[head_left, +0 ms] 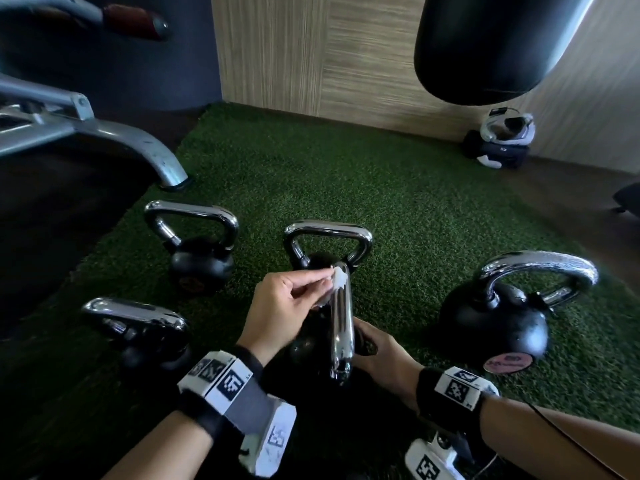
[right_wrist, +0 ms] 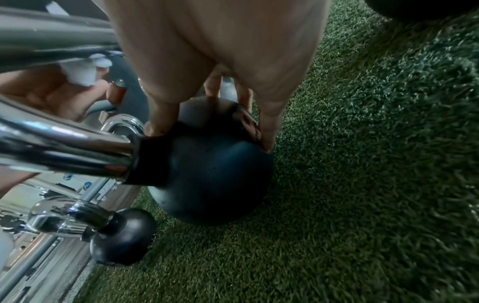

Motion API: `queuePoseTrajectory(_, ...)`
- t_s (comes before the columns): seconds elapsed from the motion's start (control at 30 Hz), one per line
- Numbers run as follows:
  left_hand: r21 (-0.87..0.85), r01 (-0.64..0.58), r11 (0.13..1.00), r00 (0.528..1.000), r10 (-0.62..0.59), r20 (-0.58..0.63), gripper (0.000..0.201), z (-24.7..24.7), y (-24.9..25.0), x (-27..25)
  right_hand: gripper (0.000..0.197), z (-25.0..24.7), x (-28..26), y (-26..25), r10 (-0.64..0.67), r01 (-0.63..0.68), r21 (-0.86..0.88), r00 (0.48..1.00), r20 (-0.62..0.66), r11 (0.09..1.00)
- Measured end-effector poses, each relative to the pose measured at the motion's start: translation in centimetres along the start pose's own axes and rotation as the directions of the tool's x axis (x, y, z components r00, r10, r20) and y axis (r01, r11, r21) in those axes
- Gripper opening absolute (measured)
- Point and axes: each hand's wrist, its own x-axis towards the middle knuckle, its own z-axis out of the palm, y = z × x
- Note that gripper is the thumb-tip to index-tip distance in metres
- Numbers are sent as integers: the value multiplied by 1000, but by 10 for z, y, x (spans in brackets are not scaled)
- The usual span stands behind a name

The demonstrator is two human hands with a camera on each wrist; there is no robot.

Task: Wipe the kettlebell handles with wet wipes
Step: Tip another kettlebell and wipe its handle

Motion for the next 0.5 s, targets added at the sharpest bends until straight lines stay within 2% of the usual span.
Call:
queuePoseTrajectory(0.17,-122,168,978,986,-164,41,29,-2,8,4,107,0,0,0,1,-1,32,1000,-7,999)
queuePoseTrajectory(0.23,-123,233,965,966,-215,141,29,-9,12,-7,110,1,-1,1,8,-7,38,1000,-13,999)
queuePoseTrajectory(0.33,-160,344,925,912,-290,289,27,-20,14,-23,113,3,-2,2,15,-15,8,1000,2,1000)
queuePoseTrajectory(0.43,-104,256,961,935,-219,278,28,-24,14,-29,108,1,-1,0,21,-21,-19,1000,-1,1000)
queuePoseTrajectory(0.5,-80,213,974,938,-181,296,21,-24,13,-34,106,-1,-1,-1,20,-20,-44,1000,2,999)
